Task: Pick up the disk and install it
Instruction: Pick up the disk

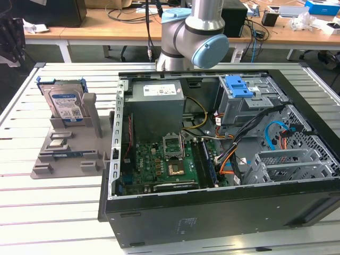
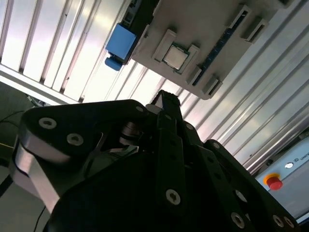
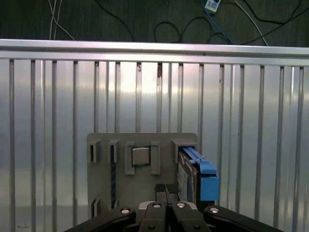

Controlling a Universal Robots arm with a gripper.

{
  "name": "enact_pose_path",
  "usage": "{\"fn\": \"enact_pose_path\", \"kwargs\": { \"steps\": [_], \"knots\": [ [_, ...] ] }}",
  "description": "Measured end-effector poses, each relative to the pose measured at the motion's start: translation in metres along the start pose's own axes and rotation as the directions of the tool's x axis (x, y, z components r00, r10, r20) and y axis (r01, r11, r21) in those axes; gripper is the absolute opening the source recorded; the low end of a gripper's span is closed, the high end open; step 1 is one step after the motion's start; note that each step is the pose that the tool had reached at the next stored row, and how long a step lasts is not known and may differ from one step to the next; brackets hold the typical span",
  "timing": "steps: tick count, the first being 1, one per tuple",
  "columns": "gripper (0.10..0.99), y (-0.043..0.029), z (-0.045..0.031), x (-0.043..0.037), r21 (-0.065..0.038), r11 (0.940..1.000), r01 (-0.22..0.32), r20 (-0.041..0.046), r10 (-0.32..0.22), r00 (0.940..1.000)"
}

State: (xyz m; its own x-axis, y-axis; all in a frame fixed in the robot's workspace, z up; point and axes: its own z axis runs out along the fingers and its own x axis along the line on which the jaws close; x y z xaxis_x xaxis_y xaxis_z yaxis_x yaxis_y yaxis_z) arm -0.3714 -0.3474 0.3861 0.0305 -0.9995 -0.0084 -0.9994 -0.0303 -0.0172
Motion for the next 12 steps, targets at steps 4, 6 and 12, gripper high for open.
{"fn": "enact_pose_path", "kwargs": {
  "steps": [4,6,12],
  "knots": [
    [0.106,0.0,0.0,0.0,0.0,0.9997,0.025,0.0004,-0.025,0.9997],
    [0.106,0.0,0.0,0.0,0.0,0.9993,0.037,0.0006,-0.037,0.9993],
    [0.106,0.0,0.0,0.0,-0.001,0.9966,0.082,0.0014,-0.082,0.9966]
  ]
}}
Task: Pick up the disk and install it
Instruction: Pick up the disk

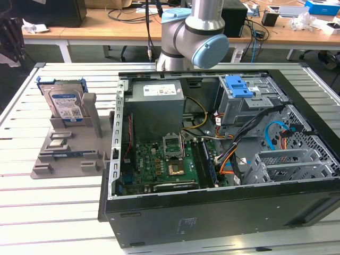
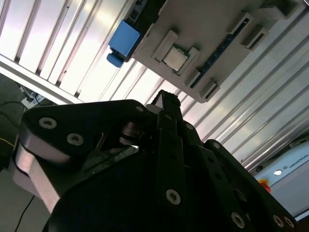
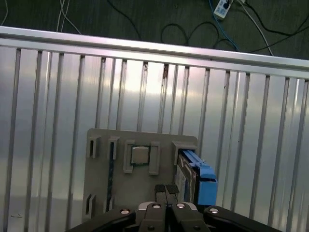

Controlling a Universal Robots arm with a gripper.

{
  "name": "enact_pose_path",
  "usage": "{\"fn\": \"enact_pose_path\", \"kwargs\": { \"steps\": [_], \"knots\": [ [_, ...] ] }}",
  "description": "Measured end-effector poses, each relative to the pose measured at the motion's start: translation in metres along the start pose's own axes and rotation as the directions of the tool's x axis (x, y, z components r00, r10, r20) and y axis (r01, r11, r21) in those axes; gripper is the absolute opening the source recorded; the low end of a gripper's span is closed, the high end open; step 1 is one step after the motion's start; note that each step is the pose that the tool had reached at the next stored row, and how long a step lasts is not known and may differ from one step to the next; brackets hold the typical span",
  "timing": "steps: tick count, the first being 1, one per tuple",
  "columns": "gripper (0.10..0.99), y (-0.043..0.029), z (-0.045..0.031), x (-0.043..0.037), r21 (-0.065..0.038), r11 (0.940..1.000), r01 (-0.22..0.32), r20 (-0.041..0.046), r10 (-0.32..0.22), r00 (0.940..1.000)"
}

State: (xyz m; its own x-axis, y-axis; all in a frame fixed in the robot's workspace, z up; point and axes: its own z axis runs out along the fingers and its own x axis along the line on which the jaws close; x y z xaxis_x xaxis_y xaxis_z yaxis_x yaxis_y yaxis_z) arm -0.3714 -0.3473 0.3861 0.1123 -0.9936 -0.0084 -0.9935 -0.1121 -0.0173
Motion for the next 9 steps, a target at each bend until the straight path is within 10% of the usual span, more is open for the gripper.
{"fn": "enact_pose_path", "kwargs": {
  "steps": [9],
  "knots": [
    [0.106,0.0,0.0,0.0,-0.001,0.9982,0.059,0.001,-0.059,0.9982]
  ]
}}
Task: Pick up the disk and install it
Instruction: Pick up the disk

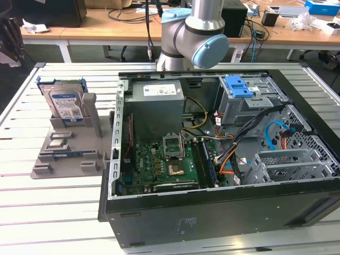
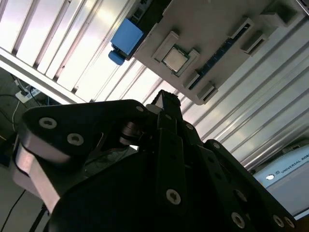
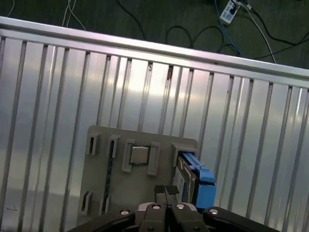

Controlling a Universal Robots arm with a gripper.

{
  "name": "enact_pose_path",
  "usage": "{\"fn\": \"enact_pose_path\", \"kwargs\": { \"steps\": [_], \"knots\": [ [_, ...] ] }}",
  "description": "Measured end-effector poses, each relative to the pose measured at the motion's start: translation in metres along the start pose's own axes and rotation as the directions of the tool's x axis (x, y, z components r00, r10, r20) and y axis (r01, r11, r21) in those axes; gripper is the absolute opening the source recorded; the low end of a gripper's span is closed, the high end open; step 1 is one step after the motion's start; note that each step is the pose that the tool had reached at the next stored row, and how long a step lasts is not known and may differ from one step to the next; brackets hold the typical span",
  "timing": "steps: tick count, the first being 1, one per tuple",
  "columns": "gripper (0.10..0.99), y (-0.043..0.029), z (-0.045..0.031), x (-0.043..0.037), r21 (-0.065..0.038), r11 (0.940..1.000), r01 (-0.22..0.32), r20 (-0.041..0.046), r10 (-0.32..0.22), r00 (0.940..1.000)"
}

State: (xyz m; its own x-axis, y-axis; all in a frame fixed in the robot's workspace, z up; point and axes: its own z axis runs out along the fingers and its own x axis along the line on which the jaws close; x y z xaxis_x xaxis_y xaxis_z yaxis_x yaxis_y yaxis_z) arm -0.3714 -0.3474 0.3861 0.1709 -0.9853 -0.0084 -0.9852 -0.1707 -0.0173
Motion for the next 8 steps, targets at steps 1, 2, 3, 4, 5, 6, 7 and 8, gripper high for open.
{"fn": "enact_pose_path", "kwargs": {
  "steps": [1,2,3,4,5,6,7,8],
  "knots": [
    [0.106,0.0,0.0,0.0,0.0,0.9984,0.056,0.0009,-0.056,0.9984],
    [0.106,0.0,0.0,0.0,-0.001,0.9971,0.076,0.0013,-0.076,0.9971],
    [0.106,0.0,0.0,0.0,-0.001,0.9964,0.085,0.0015,-0.085,0.9964],
    [0.106,0.0,0.0,0.0,-0.001,0.9964,0.085,0.0015,-0.085,0.9964],
    [0.106,0.0,0.0,0.0,-0.001,0.9966,0.082,0.0015,-0.082,0.9966],
    [0.106,0.0,0.0,0.0,-0.001,0.9972,0.075,0.0014,-0.075,0.9972],
    [0.106,0.0,0.0,0.0001,-0.001,0.9982,0.061,0.001,-0.061,0.9982],
    [0.106,0.0,0.0,0.0001,0.0,0.9993,0.038,0.0006,-0.038,0.9993]
  ]
}}
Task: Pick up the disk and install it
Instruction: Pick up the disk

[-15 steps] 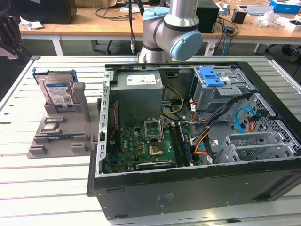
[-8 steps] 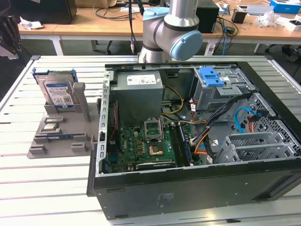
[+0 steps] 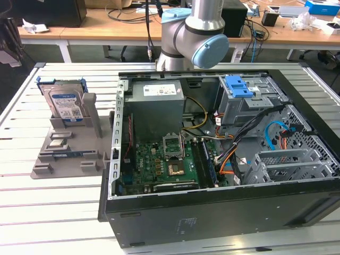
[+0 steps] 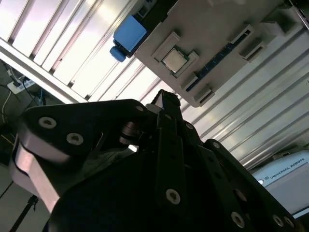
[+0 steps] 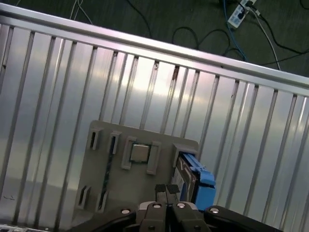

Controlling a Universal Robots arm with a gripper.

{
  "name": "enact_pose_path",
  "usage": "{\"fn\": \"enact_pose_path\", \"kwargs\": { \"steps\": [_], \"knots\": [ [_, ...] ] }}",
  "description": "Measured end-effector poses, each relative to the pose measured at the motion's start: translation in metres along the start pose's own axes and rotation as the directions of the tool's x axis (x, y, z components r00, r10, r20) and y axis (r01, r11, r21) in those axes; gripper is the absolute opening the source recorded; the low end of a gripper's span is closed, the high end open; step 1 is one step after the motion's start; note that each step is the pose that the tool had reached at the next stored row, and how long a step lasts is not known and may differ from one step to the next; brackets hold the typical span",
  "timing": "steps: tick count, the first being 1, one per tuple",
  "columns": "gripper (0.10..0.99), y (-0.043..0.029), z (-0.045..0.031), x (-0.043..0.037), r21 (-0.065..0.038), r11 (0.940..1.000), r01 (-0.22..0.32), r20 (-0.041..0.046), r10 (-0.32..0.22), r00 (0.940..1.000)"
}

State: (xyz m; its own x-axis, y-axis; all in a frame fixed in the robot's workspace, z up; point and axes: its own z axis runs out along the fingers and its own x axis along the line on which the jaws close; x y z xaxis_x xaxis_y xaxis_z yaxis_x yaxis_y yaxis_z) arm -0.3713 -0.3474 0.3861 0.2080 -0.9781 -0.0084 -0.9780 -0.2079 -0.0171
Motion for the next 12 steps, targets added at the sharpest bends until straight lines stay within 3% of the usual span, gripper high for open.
{"fn": "enact_pose_path", "kwargs": {
  "steps": [5,12],
  "knots": [
    [0.106,0.0,0.0002,0.0,0.001,0.9963,-0.086,-0.0014,0.086,0.9963],
    [0.106,0.0,0.0002,-0.0001,0.001,0.9905,-0.138,-0.0023,0.138,0.9905]
  ]
}}
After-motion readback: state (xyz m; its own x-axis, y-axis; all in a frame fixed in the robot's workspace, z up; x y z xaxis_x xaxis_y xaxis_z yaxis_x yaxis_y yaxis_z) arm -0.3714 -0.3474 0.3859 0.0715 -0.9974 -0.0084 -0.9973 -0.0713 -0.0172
